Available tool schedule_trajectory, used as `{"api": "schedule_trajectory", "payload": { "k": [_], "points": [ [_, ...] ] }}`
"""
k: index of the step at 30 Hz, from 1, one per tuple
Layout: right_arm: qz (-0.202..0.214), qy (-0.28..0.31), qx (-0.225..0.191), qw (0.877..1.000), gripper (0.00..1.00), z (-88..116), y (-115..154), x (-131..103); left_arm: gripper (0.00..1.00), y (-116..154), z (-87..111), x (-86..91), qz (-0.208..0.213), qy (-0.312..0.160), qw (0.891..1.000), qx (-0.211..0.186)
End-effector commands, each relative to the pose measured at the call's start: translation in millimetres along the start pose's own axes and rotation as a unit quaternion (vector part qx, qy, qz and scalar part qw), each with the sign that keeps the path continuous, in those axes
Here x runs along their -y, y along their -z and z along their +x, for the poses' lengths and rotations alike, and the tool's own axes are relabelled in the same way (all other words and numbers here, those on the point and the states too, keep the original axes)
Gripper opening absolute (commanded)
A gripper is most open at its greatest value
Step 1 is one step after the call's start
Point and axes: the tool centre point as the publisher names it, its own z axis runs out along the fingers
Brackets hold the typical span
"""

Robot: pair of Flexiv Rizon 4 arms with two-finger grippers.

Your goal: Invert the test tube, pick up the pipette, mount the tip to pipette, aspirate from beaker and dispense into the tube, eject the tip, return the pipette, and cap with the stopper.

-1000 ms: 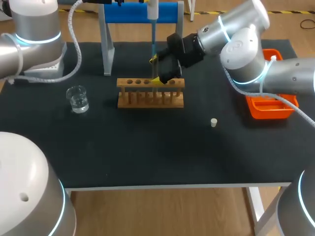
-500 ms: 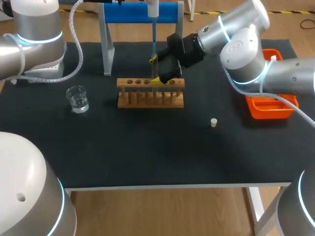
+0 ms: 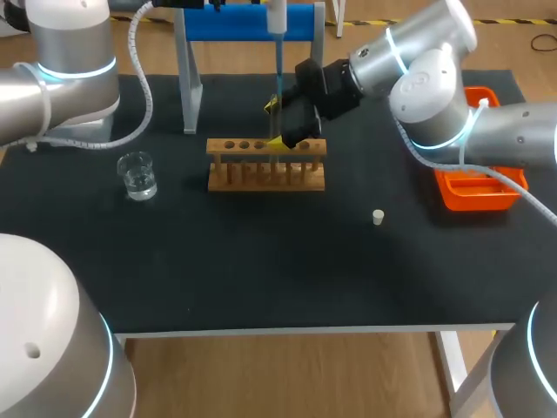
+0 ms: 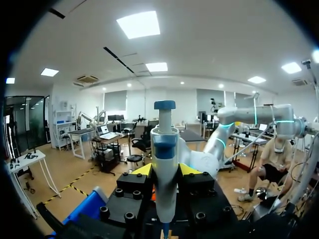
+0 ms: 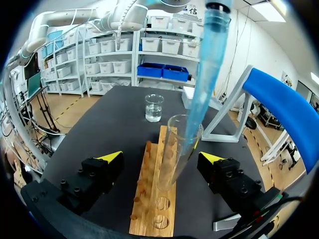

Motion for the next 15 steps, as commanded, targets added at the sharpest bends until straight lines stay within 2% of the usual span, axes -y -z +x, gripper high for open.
{"api": "schedule_trajectory", "payload": {
  "k": [1, 15],
  "points": [
    [0.002, 0.000, -0.001, 1.000, 1.00, 0.3, 1.7, -0.8, 0.00, 1.0, -1.7, -0.1, -0.004, 0.001, 1.000, -0.005],
    [0.002, 0.000, -0.001, 1.000, 1.00, 0.3, 1.7, -0.8, 0.00, 7.8, 4.8, -5.1, -0.022, 0.006, 1.000, -0.004]
  ]
}}
